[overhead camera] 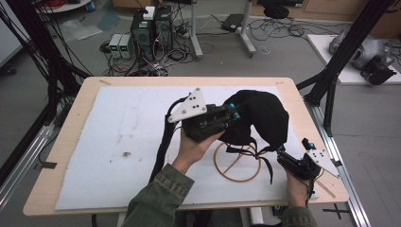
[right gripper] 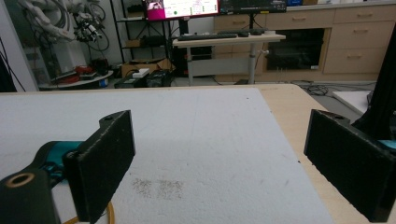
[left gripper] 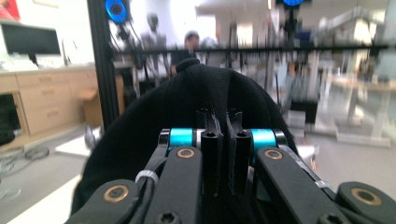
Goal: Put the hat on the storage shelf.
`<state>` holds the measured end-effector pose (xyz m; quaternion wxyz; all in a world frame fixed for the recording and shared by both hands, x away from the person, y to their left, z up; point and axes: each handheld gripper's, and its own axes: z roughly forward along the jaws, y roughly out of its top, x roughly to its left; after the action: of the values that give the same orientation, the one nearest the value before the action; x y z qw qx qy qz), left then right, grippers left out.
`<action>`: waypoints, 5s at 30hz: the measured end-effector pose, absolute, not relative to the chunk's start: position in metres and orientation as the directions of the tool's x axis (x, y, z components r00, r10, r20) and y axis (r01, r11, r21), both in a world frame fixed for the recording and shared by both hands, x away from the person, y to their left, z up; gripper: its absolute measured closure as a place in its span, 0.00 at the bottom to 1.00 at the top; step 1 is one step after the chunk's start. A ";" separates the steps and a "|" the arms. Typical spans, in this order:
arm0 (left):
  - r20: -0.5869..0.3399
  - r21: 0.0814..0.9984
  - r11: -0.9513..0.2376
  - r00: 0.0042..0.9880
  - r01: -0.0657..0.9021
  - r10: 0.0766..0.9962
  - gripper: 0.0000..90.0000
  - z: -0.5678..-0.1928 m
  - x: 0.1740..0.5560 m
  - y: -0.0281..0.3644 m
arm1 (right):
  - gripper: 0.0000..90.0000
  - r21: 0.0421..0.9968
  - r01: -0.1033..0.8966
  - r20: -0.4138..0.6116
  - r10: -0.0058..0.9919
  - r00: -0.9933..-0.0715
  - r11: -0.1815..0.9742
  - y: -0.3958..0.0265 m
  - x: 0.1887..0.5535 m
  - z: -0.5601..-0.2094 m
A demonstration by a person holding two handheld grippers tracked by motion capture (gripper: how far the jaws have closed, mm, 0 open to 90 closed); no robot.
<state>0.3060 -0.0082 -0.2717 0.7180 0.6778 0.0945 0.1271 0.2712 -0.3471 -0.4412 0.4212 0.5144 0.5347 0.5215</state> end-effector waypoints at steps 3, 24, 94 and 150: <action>0.069 0.998 -0.008 0.949 -0.070 0.308 0.96 -0.272 0.303 -0.016 | 0.09 0.992 0.109 0.082 0.990 -0.116 -0.069 -0.348 0.271 -0.441; 0.116 0.987 -0.142 0.940 -0.074 0.322 0.62 -0.274 0.303 -0.019 | 0.09 0.991 0.112 0.088 0.990 -0.114 -0.076 -0.348 0.271 -0.441; 0.013 1.000 -0.025 0.551 0.013 0.834 0.24 -0.365 0.271 0.186 | 0.09 0.991 0.123 0.063 0.991 -0.119 -0.048 -0.335 0.276 -0.444; -0.045 0.999 0.045 -0.004 0.017 0.999 0.18 -0.443 0.245 0.266 | 0.09 0.995 0.084 0.064 0.994 -0.084 -0.056 -0.333 0.272 -0.444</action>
<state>0.2454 0.2661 -0.4426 0.5060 0.4919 0.5163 0.4851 0.2718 -0.3332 -0.4436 0.4419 0.5128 0.5259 0.5150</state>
